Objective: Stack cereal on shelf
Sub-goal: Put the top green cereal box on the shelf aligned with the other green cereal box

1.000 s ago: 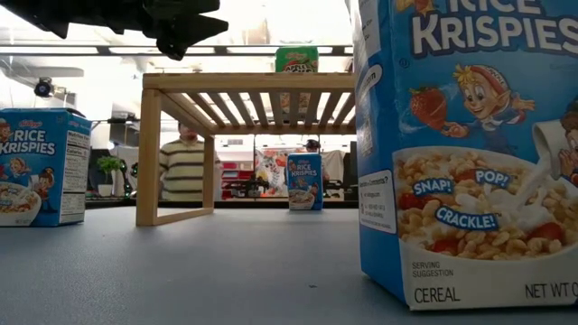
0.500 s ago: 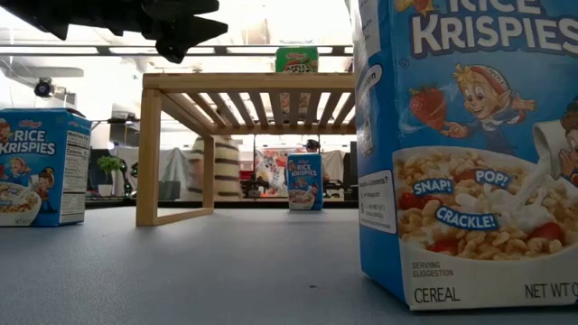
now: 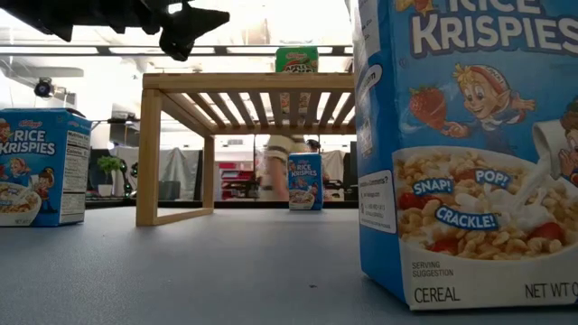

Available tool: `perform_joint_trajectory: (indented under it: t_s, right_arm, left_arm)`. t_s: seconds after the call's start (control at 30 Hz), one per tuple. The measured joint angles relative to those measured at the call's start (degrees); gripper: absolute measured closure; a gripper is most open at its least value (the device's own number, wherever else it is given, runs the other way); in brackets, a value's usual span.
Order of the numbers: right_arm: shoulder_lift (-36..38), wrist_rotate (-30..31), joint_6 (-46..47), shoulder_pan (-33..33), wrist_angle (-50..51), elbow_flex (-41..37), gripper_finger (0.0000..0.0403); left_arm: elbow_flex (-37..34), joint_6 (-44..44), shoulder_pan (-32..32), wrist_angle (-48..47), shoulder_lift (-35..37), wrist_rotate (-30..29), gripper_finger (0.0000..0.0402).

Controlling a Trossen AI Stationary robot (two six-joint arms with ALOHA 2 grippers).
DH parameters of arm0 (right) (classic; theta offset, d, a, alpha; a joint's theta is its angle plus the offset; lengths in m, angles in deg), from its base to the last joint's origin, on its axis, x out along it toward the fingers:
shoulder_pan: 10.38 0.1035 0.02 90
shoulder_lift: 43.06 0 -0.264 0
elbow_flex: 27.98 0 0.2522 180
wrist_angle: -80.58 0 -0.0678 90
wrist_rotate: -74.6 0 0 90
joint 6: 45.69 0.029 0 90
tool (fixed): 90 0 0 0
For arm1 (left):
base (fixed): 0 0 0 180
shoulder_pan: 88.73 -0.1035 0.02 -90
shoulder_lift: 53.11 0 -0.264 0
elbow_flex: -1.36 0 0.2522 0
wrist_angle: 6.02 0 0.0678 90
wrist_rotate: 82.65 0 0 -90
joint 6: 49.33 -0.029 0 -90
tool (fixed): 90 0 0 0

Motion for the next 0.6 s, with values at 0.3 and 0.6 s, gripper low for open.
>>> perform_joint_trajectory:
  t_s: [0.3,0.6]
  right_arm:
    - [-6.5,4.3,-10.3,-1.6,0.3,13.0,0.0252]
    - [-10.3,5.5,-21.9,-7.4,0.4,20.8,0.0252]
  left_arm:
    - [1.7,-1.0,0.0,0.9,-3.0,1.3,0.0178]
    - [1.8,-1.1,0.0,-1.0,-2.9,1.6,0.0178]
